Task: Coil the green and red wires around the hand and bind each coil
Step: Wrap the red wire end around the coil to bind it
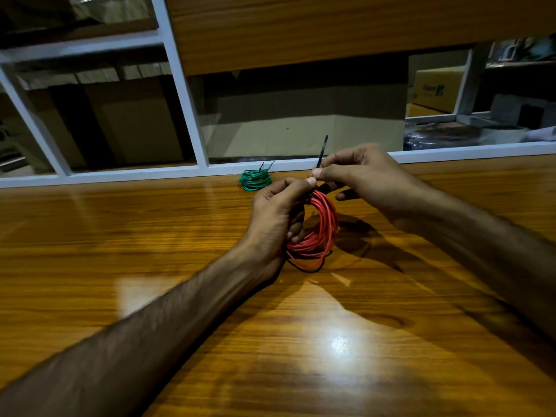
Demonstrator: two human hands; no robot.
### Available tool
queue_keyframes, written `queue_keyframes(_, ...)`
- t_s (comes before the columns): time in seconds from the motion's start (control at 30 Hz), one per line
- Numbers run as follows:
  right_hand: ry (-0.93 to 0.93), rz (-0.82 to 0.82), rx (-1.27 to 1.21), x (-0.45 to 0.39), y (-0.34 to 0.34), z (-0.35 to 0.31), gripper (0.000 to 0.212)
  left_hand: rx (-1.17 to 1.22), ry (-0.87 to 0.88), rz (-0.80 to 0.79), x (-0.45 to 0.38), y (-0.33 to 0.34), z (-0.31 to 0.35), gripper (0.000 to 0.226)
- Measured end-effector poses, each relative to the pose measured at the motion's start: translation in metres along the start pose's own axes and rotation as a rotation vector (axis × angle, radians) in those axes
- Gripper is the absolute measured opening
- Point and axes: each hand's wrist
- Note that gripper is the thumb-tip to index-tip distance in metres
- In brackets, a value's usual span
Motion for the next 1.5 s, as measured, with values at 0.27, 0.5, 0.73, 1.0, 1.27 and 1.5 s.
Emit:
queue_keyframes(0.27,0.015,0.000,-0.048,0.001,0.002,-0.001,0.011,0.007,-0.003,0.002,-0.001,-0.002,0.000,0.024)
queue_keyframes(0.5,0.047,0.020,-0.131,0.001,-0.001,-0.001,0.018,-0.022,-0.013,0.032,-0.001,-0.003,-0.002,0.016)
queue_keyframes(0.73,0.093,-0.009,-0.250,0.001,-0.002,0.000,0.020,-0.072,0.082,0.066,0.002,0.001,-0.001,0.021)
queue_keyframes(1.0,0.002,-0.132,-0.275,0.004,0.000,-0.004,0.016,-0.143,0.289,-0.027,0.008,0.002,-0.002,0.016)
queue_keyframes(1.27,-0.033,-0.143,-0.265,0.001,-0.001,0.000,0.014,-0.227,0.484,-0.101,0.015,0.003,-0.003,0.014)
queue_keyframes(1.5,-0.060,-0.157,-0.234,-0.001,-0.005,0.005,0.013,-0.507,0.684,-0.090,0.012,-0.003,-0.004,0.020)
Point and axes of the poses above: each hand's wrist, its own x-axis away from the middle knuckle, its own y-axis out of the palm, z = x × y, and after that the axes turned 15 degrees about x, right-handed
